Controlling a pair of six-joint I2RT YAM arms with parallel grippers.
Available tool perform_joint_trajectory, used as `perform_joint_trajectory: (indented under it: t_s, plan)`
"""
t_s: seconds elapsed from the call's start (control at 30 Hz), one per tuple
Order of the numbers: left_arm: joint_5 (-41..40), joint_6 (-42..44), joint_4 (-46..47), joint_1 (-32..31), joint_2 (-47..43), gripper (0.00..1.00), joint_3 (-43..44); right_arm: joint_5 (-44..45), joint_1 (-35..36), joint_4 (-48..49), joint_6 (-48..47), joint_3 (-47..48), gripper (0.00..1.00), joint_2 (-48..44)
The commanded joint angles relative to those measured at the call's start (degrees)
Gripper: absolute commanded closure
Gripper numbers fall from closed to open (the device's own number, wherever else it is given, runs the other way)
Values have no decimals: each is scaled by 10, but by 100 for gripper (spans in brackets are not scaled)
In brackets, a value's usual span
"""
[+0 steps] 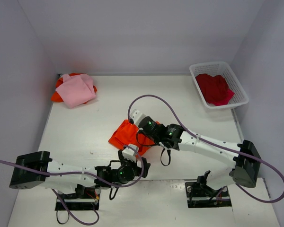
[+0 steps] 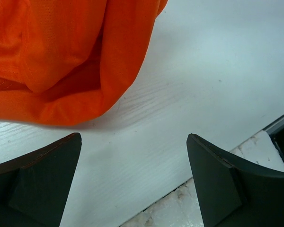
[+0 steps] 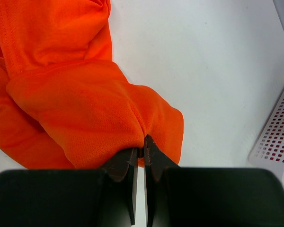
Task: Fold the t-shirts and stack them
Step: Fold the long partially folded tshirt into a neat square
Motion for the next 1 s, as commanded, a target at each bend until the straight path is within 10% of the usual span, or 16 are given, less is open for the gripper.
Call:
perform_joint_trajectory:
  t_s: [0.0,0.97]
  plan:
    - [-31,22,70,-5,16,12,24,5,-3,26,4,26,100,-15]
    - [-78,77,187,-5,120,31,-20,7,-2,19,-1,40,100,-14]
